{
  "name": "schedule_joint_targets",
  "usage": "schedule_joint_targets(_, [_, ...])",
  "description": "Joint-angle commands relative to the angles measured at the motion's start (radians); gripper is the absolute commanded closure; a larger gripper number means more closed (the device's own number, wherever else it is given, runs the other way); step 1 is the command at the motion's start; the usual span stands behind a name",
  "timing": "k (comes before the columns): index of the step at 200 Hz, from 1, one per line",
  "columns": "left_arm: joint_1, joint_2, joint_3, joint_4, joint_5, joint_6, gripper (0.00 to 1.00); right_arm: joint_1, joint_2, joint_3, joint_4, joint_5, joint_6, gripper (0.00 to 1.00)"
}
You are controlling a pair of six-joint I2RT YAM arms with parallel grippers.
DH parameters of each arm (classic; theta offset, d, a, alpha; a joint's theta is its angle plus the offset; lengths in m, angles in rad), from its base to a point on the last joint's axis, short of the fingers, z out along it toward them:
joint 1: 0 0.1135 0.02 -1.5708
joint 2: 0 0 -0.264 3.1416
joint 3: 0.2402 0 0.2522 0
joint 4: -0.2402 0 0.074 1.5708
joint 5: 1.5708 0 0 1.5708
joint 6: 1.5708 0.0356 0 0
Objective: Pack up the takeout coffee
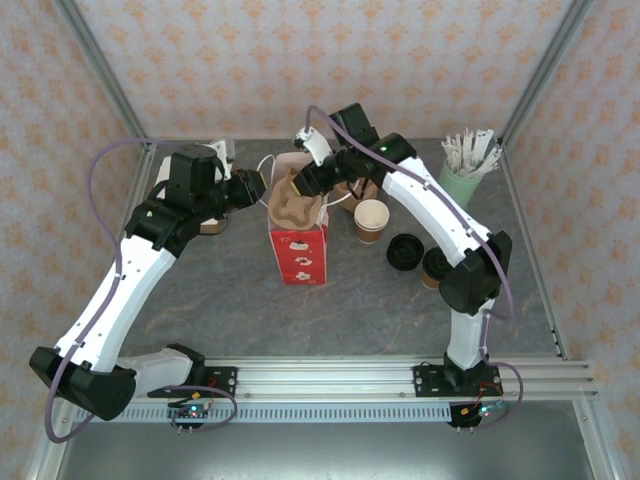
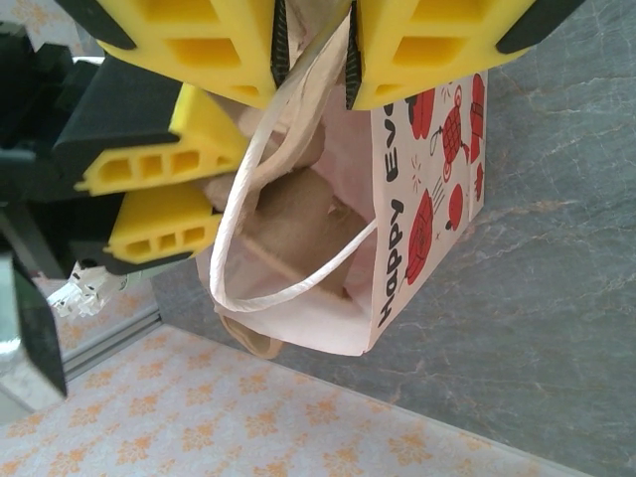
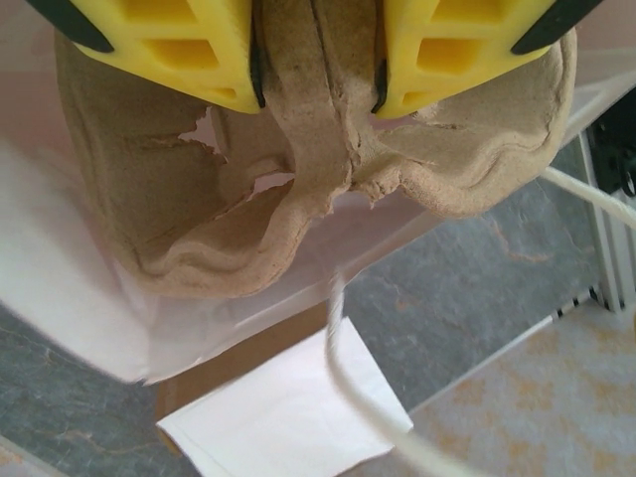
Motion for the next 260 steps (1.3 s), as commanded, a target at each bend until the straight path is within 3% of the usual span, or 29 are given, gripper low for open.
schedule_joint_targets(1, [0.012, -0.024, -0.002, 0.022, 0.001, -0.017, 0.76, 0.009, 0.003, 0.037, -0.061, 0.062, -0.095, 0.7])
schedule_joint_targets(52, [0.023, -0.02, -0.002, 0.029, 0.015, -0.034, 0.75, 0.072, 0.004, 0.044, -0.14, 0.161, -0.299, 0.68])
schedule_joint_targets(98, [0.023, -0.007, -0.005, 0.043, 0.061, -0.04, 0.76, 0.103, 0.049, 0.081, -0.196, 0.218, -0.379, 0.68])
schedule_joint_targets(143, [0.023, -0.014, -0.027, 0.057, 0.083, -0.062, 0.83, 0.123, 0.101, 0.107, -0.227, 0.282, -0.413, 0.68])
schedule_joint_targets(174, [0.023, -0.027, -0.028, 0.041, 0.063, -0.075, 0.94, 0.123, 0.121, 0.107, -0.237, 0.309, -0.434, 0.68])
schedule_joint_targets(221, [0.023, -0.041, -0.028, -0.013, 0.012, -0.071, 0.98, 0.123, 0.133, 0.085, -0.246, 0.329, -0.445, 0.68])
schedule_joint_targets(260, [0.023, -0.047, -0.027, -0.008, 0.037, -0.068, 0.98, 0.123, 0.154, 0.062, -0.255, 0.343, -0.442, 0.68])
